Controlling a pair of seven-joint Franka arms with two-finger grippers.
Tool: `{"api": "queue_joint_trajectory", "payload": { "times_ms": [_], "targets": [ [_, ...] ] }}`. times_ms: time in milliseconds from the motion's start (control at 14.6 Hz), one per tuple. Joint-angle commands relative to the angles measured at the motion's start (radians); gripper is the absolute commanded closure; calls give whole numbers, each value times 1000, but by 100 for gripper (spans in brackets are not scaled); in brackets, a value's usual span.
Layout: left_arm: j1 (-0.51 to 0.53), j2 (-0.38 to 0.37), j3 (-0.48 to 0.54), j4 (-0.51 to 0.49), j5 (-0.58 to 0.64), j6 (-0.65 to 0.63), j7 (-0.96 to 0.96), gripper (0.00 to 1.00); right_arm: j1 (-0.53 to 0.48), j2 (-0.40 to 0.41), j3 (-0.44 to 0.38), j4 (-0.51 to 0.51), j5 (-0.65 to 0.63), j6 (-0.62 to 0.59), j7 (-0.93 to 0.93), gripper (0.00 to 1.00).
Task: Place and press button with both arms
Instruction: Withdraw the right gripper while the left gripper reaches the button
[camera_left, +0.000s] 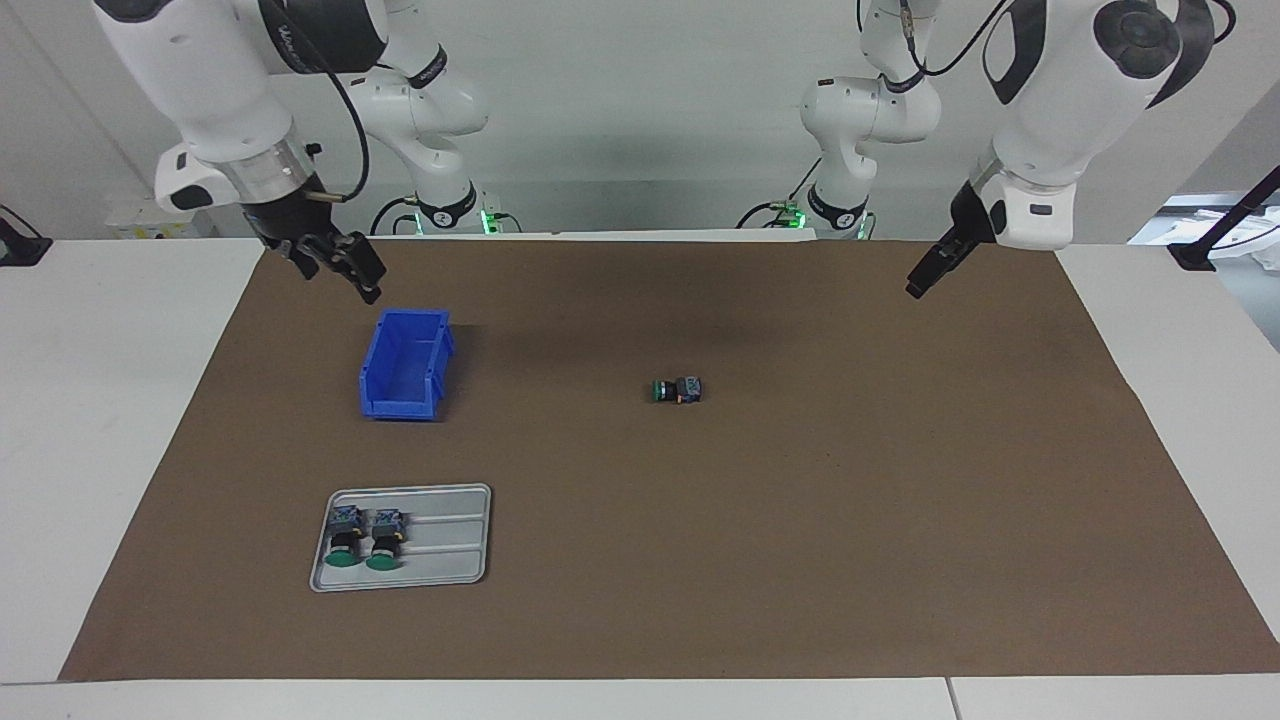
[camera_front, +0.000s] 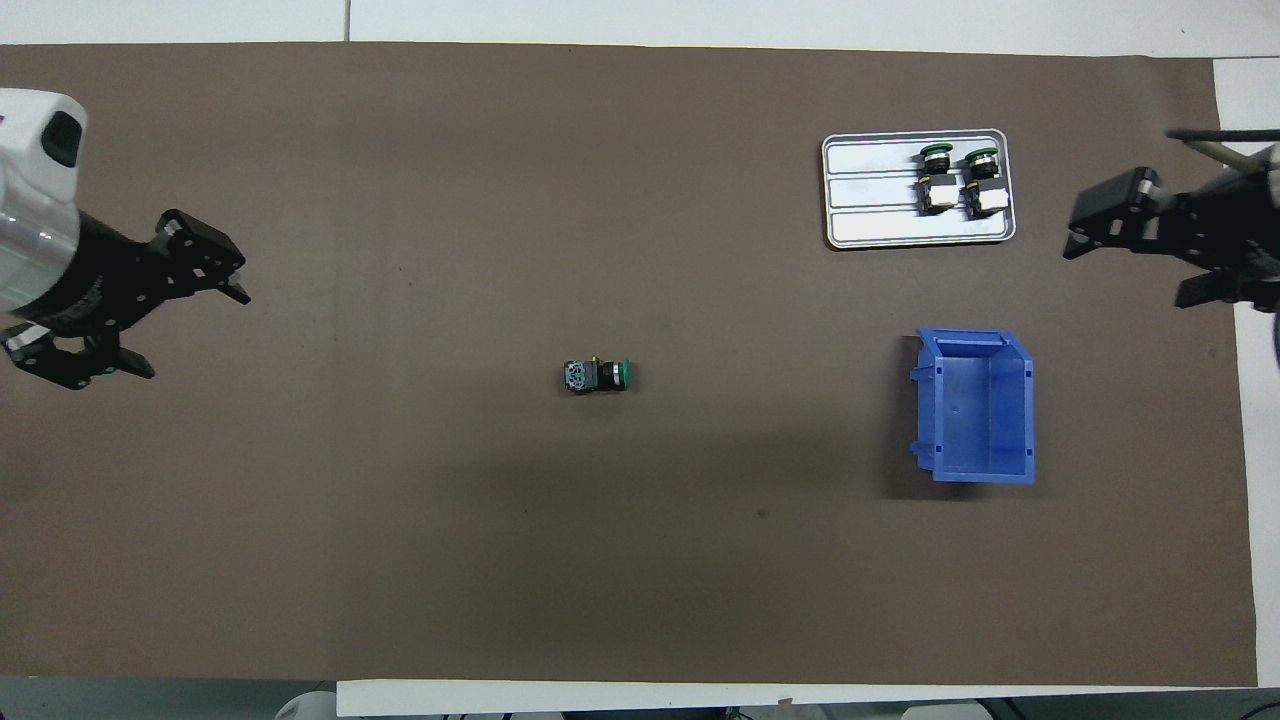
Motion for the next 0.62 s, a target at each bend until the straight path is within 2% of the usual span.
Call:
{"api": "queue_joint_trajectory", "payload": {
  "times_ms": [0,137,275,549],
  "targets": [
    [-64,17,10,-65,-58,79,-235,0,-19,44,9,113,-53,-96,-154,1],
    [-137,70,11,-65,-83,126,-404,0,-39,44,7,103,-37,-116,-202,1],
    [-194,118,10,-75,-87,226,-566,0,-65,43,7,97,-20,-121,-213,1],
    [-314,189,10,-110,-93,386,-836,0,-59,-20,32,23,-20,-122,-217,1]
  ]
}}
